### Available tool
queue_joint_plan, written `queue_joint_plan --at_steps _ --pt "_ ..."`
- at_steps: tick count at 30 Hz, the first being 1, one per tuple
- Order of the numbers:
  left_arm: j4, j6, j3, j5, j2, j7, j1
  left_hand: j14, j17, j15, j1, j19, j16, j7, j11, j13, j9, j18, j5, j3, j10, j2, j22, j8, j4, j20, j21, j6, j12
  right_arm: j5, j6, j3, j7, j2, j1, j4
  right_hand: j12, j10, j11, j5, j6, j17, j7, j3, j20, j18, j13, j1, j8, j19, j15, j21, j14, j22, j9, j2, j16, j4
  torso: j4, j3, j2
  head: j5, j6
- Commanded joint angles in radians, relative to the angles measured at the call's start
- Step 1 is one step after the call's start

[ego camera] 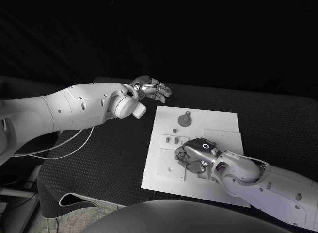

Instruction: Assemble the parts on the task board

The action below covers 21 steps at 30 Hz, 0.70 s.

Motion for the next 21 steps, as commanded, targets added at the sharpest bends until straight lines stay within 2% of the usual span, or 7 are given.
queue_joint_plan --at_steps 1,3,7,16,21 --pt "0.002 0.014 0.001 -0.002 0.000 0.004 0.002 -0.002 0.001 0.007 -0.009 -0.002 -0.007 -0.003 0.000 -0.002 -0.001 0.003 -0.001 -0.006 -0.004 0.002 -0.001 0.005 0.003 0.003 0.004 -0.008 0.001 0.012 0.027 -0.009 -0.017 -0.007 -0.011 -0.011 -0.011 -0.014 0.006 0.000 -0.018 0.003 0.007 -0.011 0.002 0.004 -0.003 -0.018 -0.012 -0.014 0.007 -0.008 -0.013 0.005 -0.004 -0.032 -0.010 0.002 0.0000 0.0007 0.000 -0.003 0.000" --pt "0.001 0.014 0.001 -0.002 0.000 0.004 0.002 -0.002 0.001 0.007 -0.009 -0.002 -0.007 -0.003 0.000 -0.002 -0.001 0.003 -0.001 -0.006 -0.004 0.002 -0.002 0.005 0.003 0.003 0.004 -0.008 0.002 0.015 0.020 -0.009 -0.014 -0.009 -0.011 -0.008 -0.024 -0.032 0.015 0.000 -0.042 0.003 0.017 -0.015 0.003 -0.002 -0.006 -0.029 -0.028 -0.033 0.016 -0.015 -0.029 0.013 -0.010 -0.052 -0.023 0.003 -0.0004 0.0008 0.000 -0.005 0.000" --pt "0.001 0.014 0.001 -0.002 0.000 0.003 0.002 -0.002 0.002 0.008 -0.008 -0.002 -0.007 -0.003 0.000 -0.002 -0.001 0.003 -0.001 -0.006 -0.005 0.002 -0.002 0.005 0.003 0.003 0.004 -0.008 0.002 0.020 -0.001 -0.009 -0.014 -0.013 -0.010 -0.001 -0.041 -0.059 0.030 0.001 -0.056 0.007 0.025 -0.017 0.004 -0.015 -0.010 -0.046 -0.038 -0.066 0.030 -0.025 -0.056 0.034 -0.015 -0.082 -0.042 0.008 -0.0002 0.0008 0.000 -0.006 0.000" --pt "0.000 0.014 0.001 -0.002 -0.002 0.003 0.002 -0.002 0.002 0.008 -0.010 -0.002 -0.008 -0.002 0.001 -0.002 -0.001 0.003 -0.001 -0.007 -0.006 0.001 -0.002 0.005 0.004 0.003 0.005 -0.010 0.002 0.030 -0.054 -0.009 -0.020 -0.020 -0.010 0.007 -0.053 -0.080 0.039 0.000 -0.086 0.017 0.039 -0.005 0.003 -0.029 -0.009 -0.051 -0.055 -0.100 0.045 -0.034 -0.088 0.073 -0.022 -0.105 -0.064 0.012 -0.0004 0.0006 0.000 -0.008 0.000" --pt "0.000 0.015 0.001 -0.002 -0.003 0.003 0.002 -0.002 0.002 0.008 -0.010 -0.002 -0.008 -0.002 0.001 -0.002 -0.001 0.003 -0.001 -0.007 -0.007 0.001 -0.002 0.005 0.004 0.003 0.005 -0.010 0.002 0.031 -0.083 -0.009 -0.027 -0.032 -0.010 0.022 -0.053 -0.082 0.040 0.000 -0.087 0.020 0.040 -0.001 0.002 -0.033 -0.007 -0.050 -0.054 -0.110 0.049 -0.035 -0.097 0.087 -0.022 -0.110 -0.070 0.014 -0.0002 0.0007 0.000 -0.010 0.000"
